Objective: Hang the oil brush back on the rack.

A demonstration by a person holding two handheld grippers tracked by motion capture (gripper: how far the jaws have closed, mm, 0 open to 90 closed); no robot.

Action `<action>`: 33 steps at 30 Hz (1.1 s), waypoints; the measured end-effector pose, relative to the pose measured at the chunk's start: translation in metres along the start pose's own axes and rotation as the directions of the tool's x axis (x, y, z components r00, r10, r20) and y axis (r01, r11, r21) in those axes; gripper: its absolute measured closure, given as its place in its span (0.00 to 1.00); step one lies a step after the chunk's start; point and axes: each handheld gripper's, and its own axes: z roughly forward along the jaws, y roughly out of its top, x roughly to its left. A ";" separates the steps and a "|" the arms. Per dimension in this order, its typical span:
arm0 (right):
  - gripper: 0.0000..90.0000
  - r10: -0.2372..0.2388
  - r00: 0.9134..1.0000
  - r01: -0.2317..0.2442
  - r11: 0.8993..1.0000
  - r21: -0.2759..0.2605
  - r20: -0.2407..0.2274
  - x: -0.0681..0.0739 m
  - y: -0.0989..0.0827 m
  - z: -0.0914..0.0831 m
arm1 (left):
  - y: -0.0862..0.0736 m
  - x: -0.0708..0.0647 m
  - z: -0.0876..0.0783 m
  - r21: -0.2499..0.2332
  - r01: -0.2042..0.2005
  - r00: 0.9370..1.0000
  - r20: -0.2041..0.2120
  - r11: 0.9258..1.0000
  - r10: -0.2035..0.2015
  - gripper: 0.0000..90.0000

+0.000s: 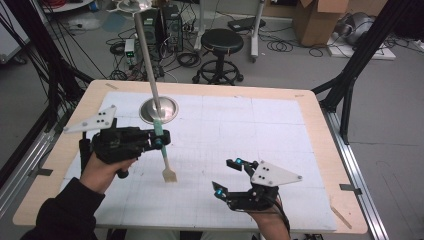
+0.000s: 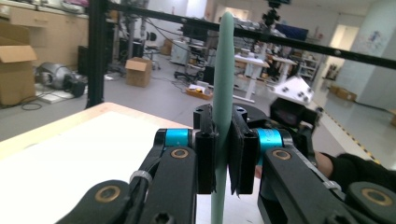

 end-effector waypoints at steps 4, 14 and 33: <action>0.23 0.012 0.995 -0.015 1.000 0.025 0.094 -0.010 -0.007 -0.010 | 0.011 0.018 -0.005 -0.002 -0.004 0.999 -0.044 1.000 0.004 0.92; 0.23 0.040 0.989 -0.045 0.999 0.031 0.139 -0.023 -0.020 -0.013 | 0.054 0.062 -0.023 -0.055 0.006 0.994 -0.108 0.998 -0.012 0.92; 0.23 0.047 0.980 -0.058 0.997 0.052 0.193 -0.036 -0.026 -0.009 | 0.121 0.149 -0.023 -0.065 0.063 0.991 -0.111 0.996 -0.070 0.92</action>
